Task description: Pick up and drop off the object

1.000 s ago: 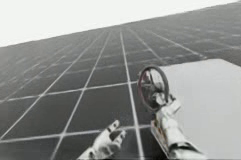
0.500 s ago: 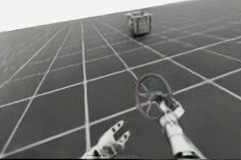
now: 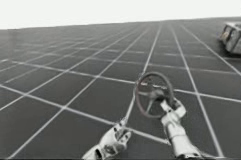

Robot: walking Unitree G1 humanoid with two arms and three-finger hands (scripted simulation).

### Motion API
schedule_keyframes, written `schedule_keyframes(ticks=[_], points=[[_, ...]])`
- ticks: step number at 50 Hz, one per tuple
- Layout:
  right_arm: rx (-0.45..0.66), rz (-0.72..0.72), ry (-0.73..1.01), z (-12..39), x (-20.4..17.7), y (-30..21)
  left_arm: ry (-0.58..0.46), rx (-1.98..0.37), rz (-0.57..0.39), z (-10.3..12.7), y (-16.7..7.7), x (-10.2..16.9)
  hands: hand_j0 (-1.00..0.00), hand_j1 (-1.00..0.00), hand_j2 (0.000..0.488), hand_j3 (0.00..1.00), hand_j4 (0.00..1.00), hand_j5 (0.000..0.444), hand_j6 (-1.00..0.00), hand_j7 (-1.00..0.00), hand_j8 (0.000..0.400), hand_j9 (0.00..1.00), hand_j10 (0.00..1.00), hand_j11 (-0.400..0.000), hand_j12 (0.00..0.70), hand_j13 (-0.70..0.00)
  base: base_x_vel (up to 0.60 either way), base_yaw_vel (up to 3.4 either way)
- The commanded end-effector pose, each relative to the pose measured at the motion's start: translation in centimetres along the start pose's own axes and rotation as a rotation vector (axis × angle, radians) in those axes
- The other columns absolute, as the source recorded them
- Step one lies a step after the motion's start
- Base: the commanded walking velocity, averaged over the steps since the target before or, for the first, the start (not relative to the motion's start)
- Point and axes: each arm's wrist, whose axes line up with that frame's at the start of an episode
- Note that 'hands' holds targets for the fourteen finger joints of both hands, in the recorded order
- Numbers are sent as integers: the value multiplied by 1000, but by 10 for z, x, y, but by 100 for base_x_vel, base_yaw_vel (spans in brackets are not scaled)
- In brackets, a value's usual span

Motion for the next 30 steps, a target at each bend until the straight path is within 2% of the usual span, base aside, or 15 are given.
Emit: schedule_keyframes(ticks=[1, 14, 30], points=[[27, -9, -20, 8, 4, -5, 9, 15, -8, 1, -4, 3, 0, 0, 0, 1000, 1000, 0, 0, 0, 0, 1000, 1000, -400, 0, -700, 44, 48], [27, -9, -20, 8, 4, -5, 9, 15, -8, 1, -4, 3, 0, 0, 0, 1000, 1000, 0, 0, 0, 0, 1000, 1000, -400, 0, -700, 49, 33], [27, -9, -20, 8, 4, -5, 9, 15, -8, 1, -4, 3, 0, 0, 0, 1000, 1000, 0, 0, 0, 0, 1000, 1000, -400, 0, -700, 59, 6]])
